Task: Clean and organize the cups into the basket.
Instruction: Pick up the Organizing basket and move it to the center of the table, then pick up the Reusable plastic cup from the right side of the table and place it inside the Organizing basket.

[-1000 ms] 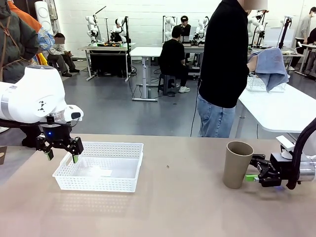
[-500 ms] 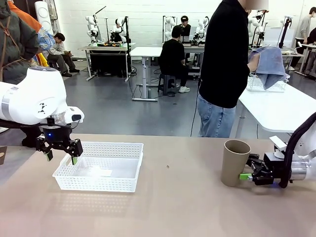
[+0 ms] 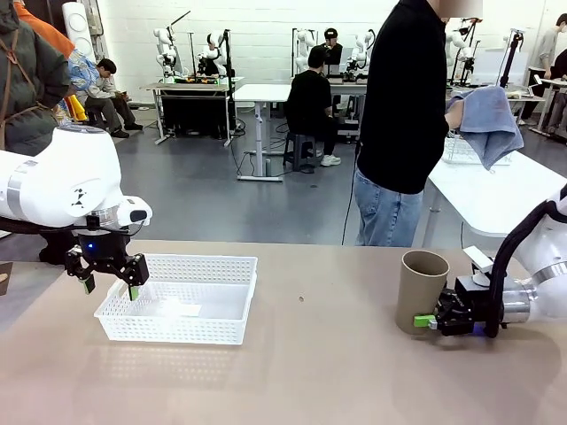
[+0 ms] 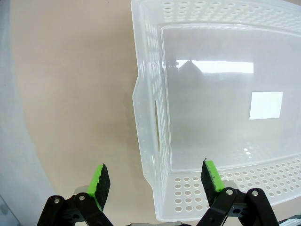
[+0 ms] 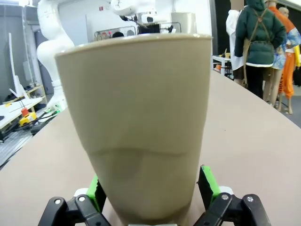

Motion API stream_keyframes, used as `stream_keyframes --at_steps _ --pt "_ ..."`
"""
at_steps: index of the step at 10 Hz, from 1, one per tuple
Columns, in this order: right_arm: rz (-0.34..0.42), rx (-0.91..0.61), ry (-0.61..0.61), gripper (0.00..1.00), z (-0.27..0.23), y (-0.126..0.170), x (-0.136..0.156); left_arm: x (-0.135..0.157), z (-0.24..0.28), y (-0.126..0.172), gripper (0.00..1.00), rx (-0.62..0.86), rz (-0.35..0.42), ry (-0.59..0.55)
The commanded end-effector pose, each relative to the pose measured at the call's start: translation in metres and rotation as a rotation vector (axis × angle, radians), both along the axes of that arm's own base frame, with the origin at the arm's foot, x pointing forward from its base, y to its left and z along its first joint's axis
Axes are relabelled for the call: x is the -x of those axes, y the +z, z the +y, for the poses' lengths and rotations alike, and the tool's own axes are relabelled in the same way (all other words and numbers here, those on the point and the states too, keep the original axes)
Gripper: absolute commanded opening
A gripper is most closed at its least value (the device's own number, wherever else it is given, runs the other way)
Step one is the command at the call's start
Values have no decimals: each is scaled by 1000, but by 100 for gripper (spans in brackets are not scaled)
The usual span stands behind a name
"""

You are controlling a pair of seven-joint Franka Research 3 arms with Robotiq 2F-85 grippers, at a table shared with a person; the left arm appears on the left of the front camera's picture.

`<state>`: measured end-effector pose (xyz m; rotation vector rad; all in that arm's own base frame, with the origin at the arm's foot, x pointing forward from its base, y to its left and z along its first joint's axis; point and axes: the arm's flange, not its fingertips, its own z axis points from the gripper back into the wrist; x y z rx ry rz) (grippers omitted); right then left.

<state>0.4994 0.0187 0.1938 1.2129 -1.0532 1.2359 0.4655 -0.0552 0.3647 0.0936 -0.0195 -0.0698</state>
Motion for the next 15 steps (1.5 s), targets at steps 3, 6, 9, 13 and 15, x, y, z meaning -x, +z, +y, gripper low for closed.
stream_keyframes --at_steps 3,6,9,13,15 --pt "-25 -29 41 100 25 4 -4 -6 -2 -5 100 -28 23 14" --pt "-31 -33 48 0 22 7 -2 -8 -5 -6 100 -7 34 18" --pt "-36 -36 48 0 20 7 -1 -9 -5 -9 0 -6 76 10" --pt "-38 -36 46 0 19 8 -1 -12 -3 -17 0 3 120 22" --pt "-39 -35 46 0 18 8 -1 -12 -3 -16 0 3 121 28"
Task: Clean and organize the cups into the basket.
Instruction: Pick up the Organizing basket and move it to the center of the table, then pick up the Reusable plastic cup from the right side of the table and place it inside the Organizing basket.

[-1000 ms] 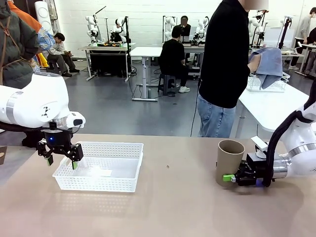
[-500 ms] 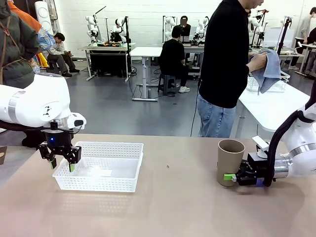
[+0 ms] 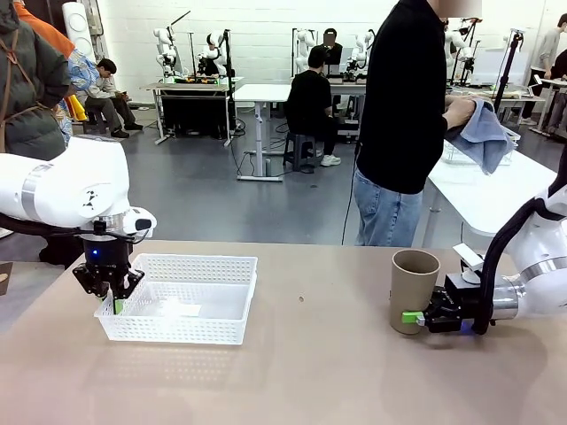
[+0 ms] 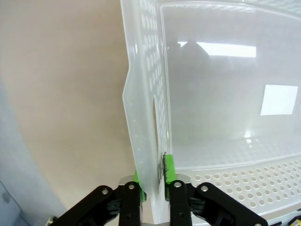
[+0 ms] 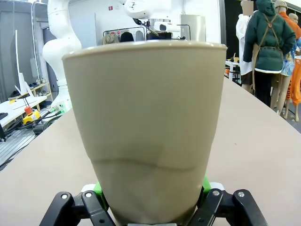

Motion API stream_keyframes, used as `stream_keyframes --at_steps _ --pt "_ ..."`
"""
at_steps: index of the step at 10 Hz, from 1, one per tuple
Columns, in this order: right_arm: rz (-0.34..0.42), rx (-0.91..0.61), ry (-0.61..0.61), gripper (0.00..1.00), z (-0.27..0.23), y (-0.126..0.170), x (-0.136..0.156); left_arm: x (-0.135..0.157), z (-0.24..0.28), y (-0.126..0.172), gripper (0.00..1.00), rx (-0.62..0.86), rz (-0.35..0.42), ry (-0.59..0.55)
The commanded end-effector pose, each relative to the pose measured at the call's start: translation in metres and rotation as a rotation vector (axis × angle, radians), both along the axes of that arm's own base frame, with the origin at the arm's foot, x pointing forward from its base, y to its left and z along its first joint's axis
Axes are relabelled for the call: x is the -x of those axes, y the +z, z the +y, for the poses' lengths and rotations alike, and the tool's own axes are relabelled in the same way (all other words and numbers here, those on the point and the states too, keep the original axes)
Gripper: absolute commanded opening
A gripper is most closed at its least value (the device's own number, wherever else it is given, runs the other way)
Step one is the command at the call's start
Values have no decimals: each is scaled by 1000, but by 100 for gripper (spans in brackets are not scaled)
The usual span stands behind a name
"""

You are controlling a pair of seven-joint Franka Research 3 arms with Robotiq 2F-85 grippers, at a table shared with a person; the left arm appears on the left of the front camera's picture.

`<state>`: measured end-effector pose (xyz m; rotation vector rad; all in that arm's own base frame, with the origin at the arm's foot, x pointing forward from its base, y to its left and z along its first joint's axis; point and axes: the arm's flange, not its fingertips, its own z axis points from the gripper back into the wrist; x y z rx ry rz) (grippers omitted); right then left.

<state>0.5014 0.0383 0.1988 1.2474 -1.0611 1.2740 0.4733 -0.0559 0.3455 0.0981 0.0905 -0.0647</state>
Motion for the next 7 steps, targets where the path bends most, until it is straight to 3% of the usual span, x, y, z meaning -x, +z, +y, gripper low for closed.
stream_keyframes --at_steps 1,2,3,4,5,6,7 --pt "-23 -14 5 0 -2 4 2 -4 -2 4 0 14 0 35" --pt "-24 -16 7 0 -2 4 2 -4 -2 4 0 17 -7 46" --pt "-25 -15 7 19 -2 4 2 -4 -2 4 0 14 -11 41" --pt "-24 -14 13 19 -2 5 3 -4 -2 3 0 10 -17 42" --pt "-34 -2 -3 0 -1 10 7 -4 -3 1 0 4 -23 49" --pt "-40 -8 -18 72 1 28 16 -4 -7 2 0 17 -33 81" --pt "-69 1 -22 72 3 55 26 -4 -14 5 0 34 -36 90"
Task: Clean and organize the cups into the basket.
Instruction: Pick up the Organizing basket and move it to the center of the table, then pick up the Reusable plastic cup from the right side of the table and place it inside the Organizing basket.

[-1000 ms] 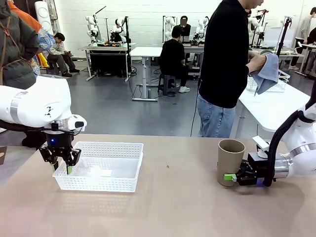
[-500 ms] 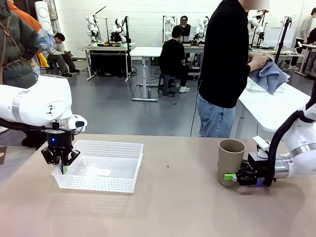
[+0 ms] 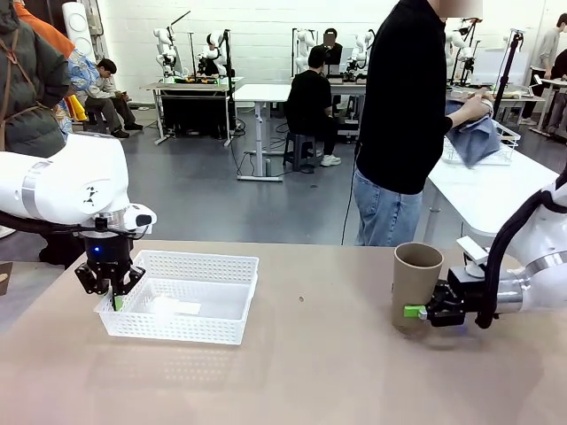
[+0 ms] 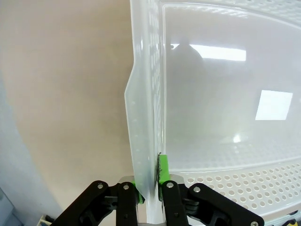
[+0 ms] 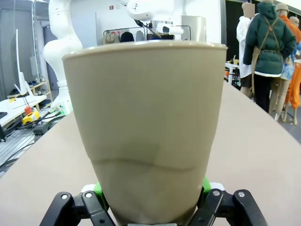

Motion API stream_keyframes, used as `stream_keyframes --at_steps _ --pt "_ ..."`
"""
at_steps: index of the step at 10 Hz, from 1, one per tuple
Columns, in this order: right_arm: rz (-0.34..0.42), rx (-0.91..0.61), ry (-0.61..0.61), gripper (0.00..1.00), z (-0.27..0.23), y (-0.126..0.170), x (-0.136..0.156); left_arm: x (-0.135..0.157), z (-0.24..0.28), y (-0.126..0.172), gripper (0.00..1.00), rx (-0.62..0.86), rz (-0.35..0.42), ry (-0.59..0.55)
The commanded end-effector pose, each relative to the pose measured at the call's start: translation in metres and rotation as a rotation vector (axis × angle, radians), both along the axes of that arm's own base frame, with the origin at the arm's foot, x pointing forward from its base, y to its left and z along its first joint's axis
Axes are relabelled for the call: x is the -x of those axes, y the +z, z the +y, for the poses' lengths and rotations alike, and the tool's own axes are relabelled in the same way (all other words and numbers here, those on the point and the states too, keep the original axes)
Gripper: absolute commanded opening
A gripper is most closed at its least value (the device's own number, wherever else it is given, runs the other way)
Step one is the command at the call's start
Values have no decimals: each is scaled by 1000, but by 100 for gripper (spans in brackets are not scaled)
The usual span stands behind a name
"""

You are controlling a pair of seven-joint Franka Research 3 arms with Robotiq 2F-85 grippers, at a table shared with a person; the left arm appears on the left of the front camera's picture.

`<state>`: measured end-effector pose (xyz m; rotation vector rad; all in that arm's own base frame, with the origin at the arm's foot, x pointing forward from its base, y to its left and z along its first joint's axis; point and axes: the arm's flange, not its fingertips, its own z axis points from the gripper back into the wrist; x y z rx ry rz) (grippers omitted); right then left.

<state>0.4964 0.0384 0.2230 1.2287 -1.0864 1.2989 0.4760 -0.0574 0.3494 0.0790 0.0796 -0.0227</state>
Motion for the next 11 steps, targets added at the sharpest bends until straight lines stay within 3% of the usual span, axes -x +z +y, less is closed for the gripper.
stream_keyframes --at_steps 1,4,7,9,10,11 --pt "-81 2 -34 72 3 68 32 0 -27 3 0 36 -30 61" --pt "-204 17 -120 72 -10 190 61 1 -91 -1 0 5 -69 41" --pt "-279 -19 -222 72 -38 268 80 -1 -163 6 0 -31 -125 5" --pt "-237 -17 -297 72 -61 279 77 -4 -201 7 0 -31 -144 -3" --pt "-304 -1 -200 72 -47 285 82 -7 -218 5 0 -29 -145 0" --pt "-304 -1 -200 72 -47 285 82 -10 -231 3 0 -31 -145 7"
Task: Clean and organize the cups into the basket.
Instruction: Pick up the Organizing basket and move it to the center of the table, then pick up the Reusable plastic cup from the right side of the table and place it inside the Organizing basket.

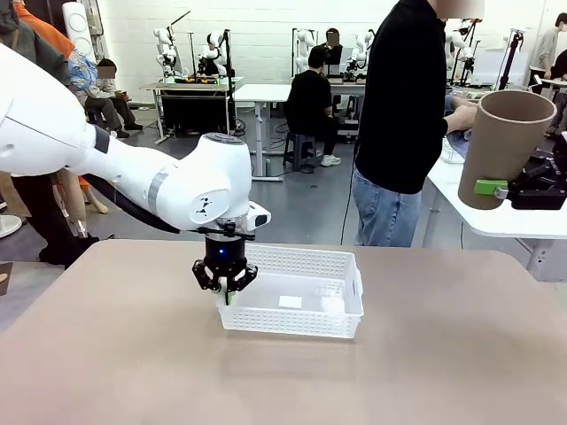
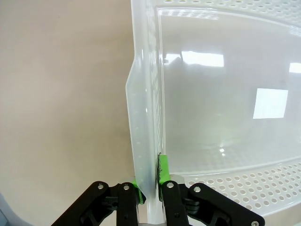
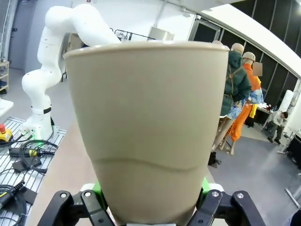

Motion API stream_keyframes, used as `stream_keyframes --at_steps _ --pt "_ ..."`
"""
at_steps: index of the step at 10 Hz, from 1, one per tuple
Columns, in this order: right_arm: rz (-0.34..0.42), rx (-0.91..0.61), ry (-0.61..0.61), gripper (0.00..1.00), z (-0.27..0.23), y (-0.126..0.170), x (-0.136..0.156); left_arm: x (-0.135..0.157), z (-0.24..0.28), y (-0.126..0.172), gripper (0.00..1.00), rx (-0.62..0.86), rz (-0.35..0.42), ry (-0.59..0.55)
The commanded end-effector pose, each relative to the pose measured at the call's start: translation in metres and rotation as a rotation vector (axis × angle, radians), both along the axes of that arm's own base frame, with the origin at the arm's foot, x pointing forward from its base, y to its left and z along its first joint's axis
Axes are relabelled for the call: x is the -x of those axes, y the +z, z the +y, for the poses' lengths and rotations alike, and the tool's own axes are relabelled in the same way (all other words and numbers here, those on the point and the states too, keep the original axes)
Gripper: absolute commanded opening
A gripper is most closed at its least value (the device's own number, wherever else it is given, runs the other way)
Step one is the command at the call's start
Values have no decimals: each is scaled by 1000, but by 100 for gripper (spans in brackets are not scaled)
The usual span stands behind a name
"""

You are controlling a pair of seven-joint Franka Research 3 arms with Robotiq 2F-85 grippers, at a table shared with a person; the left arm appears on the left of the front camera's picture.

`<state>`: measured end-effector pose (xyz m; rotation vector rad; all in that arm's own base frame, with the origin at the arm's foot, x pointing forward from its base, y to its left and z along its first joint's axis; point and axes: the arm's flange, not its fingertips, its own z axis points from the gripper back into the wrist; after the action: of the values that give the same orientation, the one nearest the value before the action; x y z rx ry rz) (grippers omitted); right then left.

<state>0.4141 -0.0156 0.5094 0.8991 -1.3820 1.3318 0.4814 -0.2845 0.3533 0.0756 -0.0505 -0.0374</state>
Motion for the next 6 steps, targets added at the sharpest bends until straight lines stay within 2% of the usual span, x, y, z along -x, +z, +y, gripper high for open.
stream_keyframes --at_steps 1,2,4,6 --pt "-13 -4 24 72 7 -2 -1 -7 -20 -5 0 -37 -11 37" --pt "-13 -4 24 72 7 -2 -1 -6 -42 -18 0 -63 10 29" --pt "-13 -4 24 72 7 -2 -1 -6 -42 -18 0 -62 10 29" --pt "-13 -4 24 72 7 -2 -1 0 -45 -5 0 -32 -19 28"
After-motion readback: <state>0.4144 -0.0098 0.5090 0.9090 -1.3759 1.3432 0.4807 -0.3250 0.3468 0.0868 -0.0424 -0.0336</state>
